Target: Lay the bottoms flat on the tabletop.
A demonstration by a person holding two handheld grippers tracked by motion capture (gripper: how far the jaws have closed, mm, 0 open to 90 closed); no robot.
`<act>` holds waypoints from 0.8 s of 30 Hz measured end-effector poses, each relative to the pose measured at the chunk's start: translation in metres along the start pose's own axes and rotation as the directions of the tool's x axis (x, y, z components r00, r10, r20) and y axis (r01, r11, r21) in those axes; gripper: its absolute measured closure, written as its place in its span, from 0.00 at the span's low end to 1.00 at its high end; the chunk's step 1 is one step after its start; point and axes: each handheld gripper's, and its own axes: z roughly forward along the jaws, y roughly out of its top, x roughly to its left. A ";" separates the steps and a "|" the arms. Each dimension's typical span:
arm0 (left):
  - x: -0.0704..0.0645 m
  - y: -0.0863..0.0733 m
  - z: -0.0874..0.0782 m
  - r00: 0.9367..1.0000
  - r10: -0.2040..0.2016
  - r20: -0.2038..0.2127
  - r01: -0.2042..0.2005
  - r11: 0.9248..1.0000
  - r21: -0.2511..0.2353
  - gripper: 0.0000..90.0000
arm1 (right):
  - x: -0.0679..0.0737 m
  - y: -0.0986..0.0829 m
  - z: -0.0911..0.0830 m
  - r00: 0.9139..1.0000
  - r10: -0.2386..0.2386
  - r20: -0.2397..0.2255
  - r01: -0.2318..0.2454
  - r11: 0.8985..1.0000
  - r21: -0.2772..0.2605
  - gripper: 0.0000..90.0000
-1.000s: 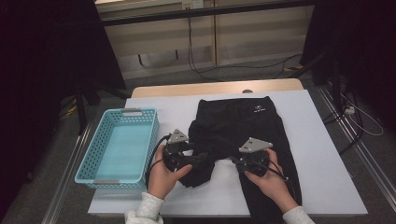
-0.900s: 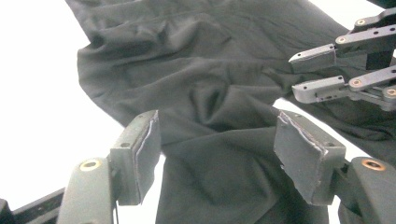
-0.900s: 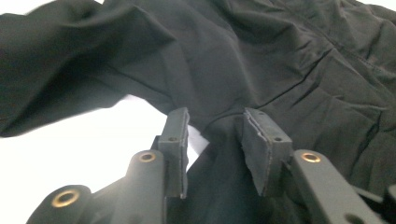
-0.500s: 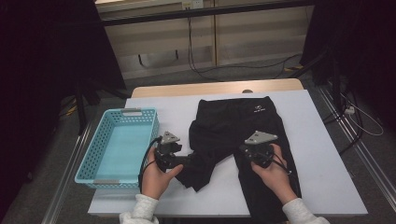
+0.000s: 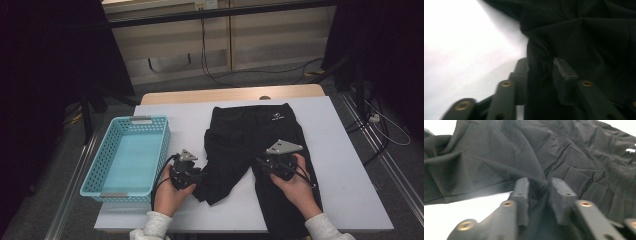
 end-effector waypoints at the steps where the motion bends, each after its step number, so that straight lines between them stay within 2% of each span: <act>1: 0.000 0.000 0.000 1.000 -0.010 0.007 0.010 1.000 0.000 0.82 | 0.001 0.001 -0.002 1.000 0.001 -0.001 -0.001 1.000 -0.010 0.63; 2: 0.000 0.000 0.000 1.000 -0.010 0.020 0.010 1.000 0.009 0.89 | 0.003 0.001 -0.005 1.000 0.004 0.000 -0.004 1.000 -0.017 0.60; 5: -0.003 0.001 0.000 0.999 -0.022 0.035 0.022 1.000 0.020 0.97 | 0.010 0.002 -0.011 1.000 -0.001 -0.020 0.000 0.999 -0.035 0.57; 7: -0.005 0.001 -0.002 0.998 -0.035 0.043 0.034 0.999 0.017 0.99 | 0.015 0.002 -0.013 0.999 -0.010 -0.042 0.009 0.999 -0.038 0.55; 11: -0.005 0.008 -0.017 0.997 -0.053 0.064 0.056 0.997 -0.049 0.99 | 0.026 0.002 -0.016 0.997 -0.019 -0.079 0.017 0.999 -0.035 0.52; 12: -0.005 0.010 -0.022 0.996 -0.064 0.064 0.069 0.995 -0.078 0.99 | 0.029 0.003 -0.018 0.996 -0.027 -0.090 0.024 0.999 -0.037 0.52; 15: 0.001 0.013 -0.033 0.994 -0.086 0.069 0.094 0.988 -0.123 0.99 | 0.040 0.004 -0.018 0.991 -0.050 -0.120 0.046 0.998 -0.039 0.51; 19: 0.008 0.011 -0.034 0.993 -0.106 0.054 0.113 0.985 -0.131 0.99 | 0.056 0.006 -0.012 0.978 -0.087 -0.188 0.085 0.996 -0.017 0.52; 20: 0.009 0.010 -0.034 0.992 -0.115 0.057 0.121 0.984 -0.131 0.99 | 0.059 0.006 -0.010 0.974 -0.097 -0.204 0.097 0.995 -0.014 0.55; 22: 0.012 0.009 -0.034 0.993 -0.111 0.036 0.115 0.984 -0.136 0.99 | 0.066 0.006 -0.006 0.968 -0.105 -0.227 0.106 0.994 -0.008 0.61; 24: 0.015 0.008 -0.036 0.992 -0.124 0.033 0.128 0.980 -0.150 0.99 | 0.076 0.007 0.001 0.957 -0.124 -0.261 0.130 0.992 0.005 0.64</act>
